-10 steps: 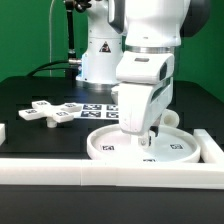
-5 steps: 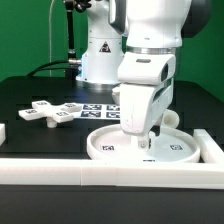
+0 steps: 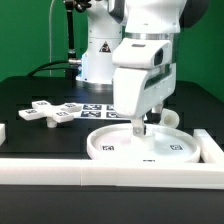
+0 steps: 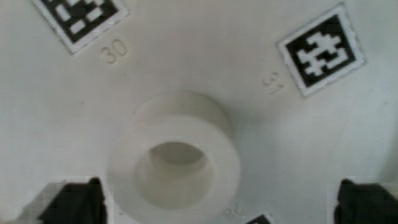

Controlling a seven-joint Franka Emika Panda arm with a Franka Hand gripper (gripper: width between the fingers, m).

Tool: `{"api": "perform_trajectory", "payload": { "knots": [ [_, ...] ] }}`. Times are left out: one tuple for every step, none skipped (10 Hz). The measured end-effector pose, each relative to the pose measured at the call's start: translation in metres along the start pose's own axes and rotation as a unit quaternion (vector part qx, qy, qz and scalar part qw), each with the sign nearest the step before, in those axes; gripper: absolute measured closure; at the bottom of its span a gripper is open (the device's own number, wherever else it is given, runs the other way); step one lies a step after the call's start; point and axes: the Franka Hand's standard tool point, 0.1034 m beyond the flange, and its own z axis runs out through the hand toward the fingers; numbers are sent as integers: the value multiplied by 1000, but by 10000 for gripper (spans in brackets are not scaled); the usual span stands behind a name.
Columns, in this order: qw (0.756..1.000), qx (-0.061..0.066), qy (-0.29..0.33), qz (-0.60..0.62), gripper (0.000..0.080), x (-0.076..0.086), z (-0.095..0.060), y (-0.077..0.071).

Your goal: Assemble round table

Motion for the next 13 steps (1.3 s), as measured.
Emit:
{"api": "perform_trajectory", "payload": {
  "knots": [
    [999, -4, 2, 54, 151, 0, -7, -14],
    [995, -6, 3, 100, 151, 3, -15, -34],
    [991, -9, 1, 134, 151, 15, -19, -54],
    [989, -9, 2, 146, 151, 26, -19, -71],
    [990, -8, 4, 142, 151, 32, -17, -79],
    [990, -8, 4, 140, 151, 29, -17, -76],
    [990, -8, 4, 141, 151, 29, -17, -75],
    [990, -8, 4, 140, 151, 29, -17, -75],
    [990, -8, 4, 140, 151, 29, -16, -75],
    [990, -8, 3, 141, 151, 28, -16, -75],
    [985, -15, 15, 174, 151, 24, -11, -72],
    [973, -16, 18, 231, 151, 13, -4, -75],
    [972, -13, 8, 233, 151, 5, -2, -76]
  ]
}}
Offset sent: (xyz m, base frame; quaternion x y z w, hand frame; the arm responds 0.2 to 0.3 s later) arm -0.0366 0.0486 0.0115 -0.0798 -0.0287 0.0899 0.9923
